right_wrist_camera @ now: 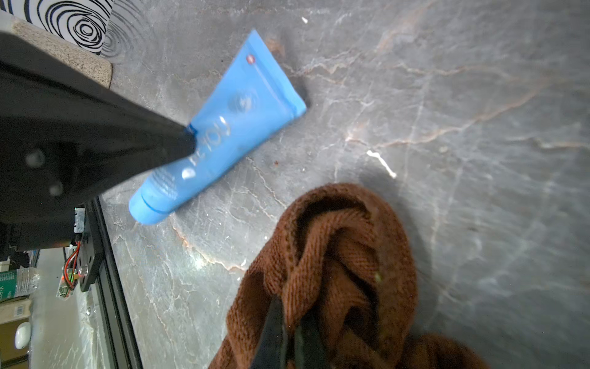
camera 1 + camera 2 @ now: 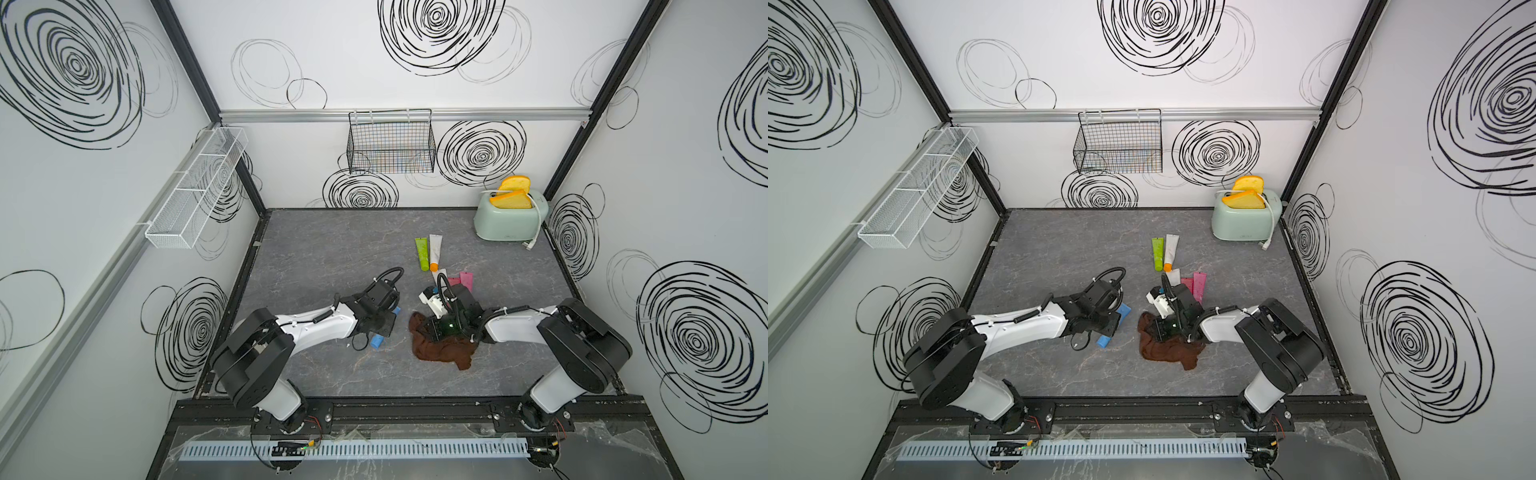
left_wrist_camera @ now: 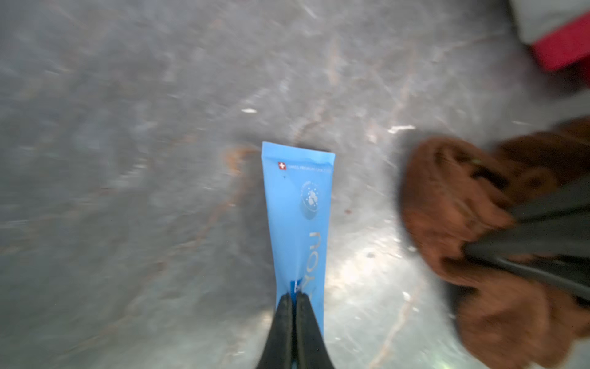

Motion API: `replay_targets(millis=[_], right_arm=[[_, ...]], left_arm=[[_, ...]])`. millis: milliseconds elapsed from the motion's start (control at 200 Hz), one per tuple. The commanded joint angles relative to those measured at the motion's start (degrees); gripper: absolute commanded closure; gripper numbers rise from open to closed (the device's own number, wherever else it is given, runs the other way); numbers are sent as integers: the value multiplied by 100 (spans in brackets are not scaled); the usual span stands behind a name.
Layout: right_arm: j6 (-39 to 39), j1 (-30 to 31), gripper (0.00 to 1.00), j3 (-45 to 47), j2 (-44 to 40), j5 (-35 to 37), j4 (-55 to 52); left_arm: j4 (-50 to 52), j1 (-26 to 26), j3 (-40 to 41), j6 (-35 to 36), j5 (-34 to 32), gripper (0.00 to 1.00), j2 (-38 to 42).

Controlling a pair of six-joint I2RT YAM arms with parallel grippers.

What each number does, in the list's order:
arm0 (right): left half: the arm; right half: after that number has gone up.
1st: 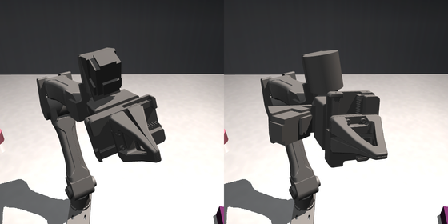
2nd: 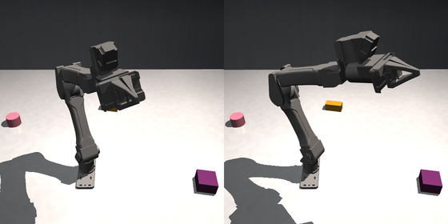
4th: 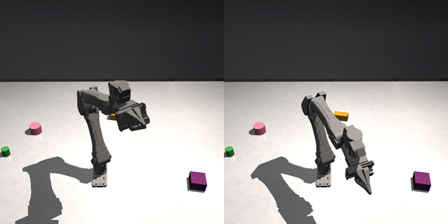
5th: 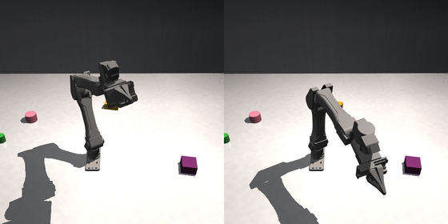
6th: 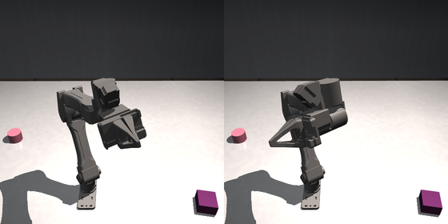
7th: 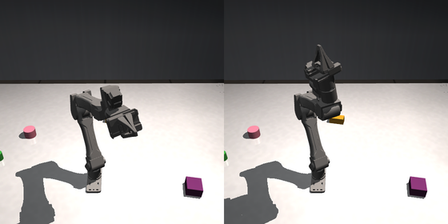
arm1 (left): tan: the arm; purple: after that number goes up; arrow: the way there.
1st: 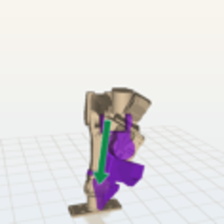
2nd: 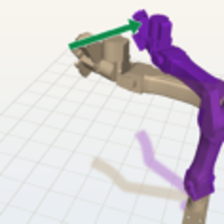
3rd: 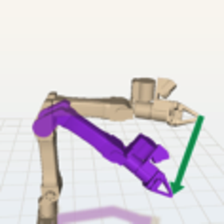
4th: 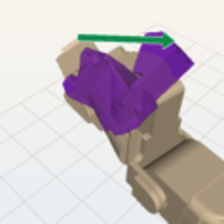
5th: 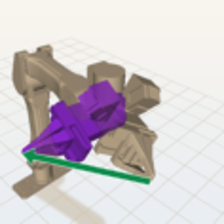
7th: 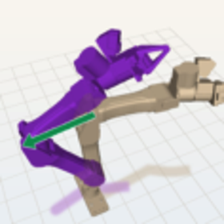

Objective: Wipe the surface of the toothpaste tube
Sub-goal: Adjust the toothpaste at the center of the board.

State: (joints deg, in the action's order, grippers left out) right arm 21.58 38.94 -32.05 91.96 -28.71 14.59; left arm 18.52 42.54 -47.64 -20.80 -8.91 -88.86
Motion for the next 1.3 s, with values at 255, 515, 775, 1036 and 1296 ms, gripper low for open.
replay_targets(millis=[255, 515, 775, 1036, 1296], right_arm=[[-40, 45, 100, 11, -139, 48, -156], [-49, 50, 100, -8, -117, 68, -176], [-51, 47, 100, -33, -25, 12, -185], [-58, 46, 100, -66, 50, -4, -193], [-75, 53, 100, -98, 121, -18, -203]], left_arm=[[465, 16, -994, 788, -3737, 100, -632], [645, 279, -1468, 818, -4057, 100, -1733], [936, 632, -1810, 657, -4170, 100, -2381], [926, 845, -1715, 339, -3374, 81, -2145], [875, 1045, -1688, 215, -3107, 60, -1539]])
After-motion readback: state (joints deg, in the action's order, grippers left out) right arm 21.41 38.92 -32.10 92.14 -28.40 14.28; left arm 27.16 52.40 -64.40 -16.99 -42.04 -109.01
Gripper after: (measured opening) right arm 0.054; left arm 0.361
